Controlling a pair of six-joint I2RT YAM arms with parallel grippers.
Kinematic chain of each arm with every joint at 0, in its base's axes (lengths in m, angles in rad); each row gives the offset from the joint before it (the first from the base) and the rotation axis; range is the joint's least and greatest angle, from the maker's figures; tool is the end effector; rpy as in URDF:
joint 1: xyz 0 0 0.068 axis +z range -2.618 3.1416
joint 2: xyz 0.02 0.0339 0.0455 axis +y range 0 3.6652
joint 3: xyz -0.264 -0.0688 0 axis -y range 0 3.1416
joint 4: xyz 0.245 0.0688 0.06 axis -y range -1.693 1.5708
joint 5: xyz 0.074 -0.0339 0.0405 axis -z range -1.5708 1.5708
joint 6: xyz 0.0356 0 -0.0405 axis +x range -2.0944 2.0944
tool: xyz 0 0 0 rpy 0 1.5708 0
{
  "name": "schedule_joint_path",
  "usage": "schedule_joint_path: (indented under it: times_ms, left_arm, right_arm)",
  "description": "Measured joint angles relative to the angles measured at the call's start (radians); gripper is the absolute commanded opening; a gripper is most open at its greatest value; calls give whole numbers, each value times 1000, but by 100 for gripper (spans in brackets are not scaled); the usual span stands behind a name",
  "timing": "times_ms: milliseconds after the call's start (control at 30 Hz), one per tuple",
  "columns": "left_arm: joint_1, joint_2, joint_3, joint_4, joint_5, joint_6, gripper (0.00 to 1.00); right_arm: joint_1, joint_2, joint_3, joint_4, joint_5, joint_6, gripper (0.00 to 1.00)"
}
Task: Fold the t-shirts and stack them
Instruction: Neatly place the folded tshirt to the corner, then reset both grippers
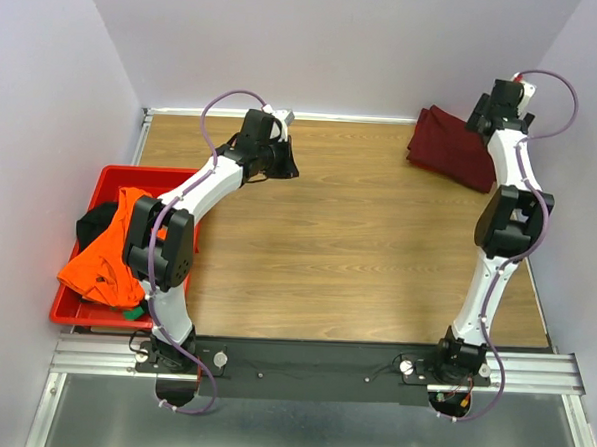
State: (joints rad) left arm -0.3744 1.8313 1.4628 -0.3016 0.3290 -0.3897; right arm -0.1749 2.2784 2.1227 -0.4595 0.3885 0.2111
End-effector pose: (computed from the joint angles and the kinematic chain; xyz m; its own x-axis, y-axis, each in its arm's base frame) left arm 0.3891 -0.1652 0.2694 -0.7557 -0.0893 -0.6488 0.3186 0.8154 -0.4834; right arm 0.5198 -0.1056 0.2737 -0.4581 0.2779 -0.8443 0.5744 0.8175 -0.0426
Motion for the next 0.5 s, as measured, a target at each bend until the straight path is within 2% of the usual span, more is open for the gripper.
schedule_joint_path:
  times_ms: [233,333,500]
  left_arm:
    - [0,0,0,2,0,-2,9]
    - [0,-1,0,1,-2,-5,9]
    - [0,-19,-4,1,-6,-14,9]
  right_arm:
    - [60,-140,-111,21,-72,53,100]
    - [105,-205,-209,31,-98,82,100]
    - [226,-357,-481,79,-133,116,100]
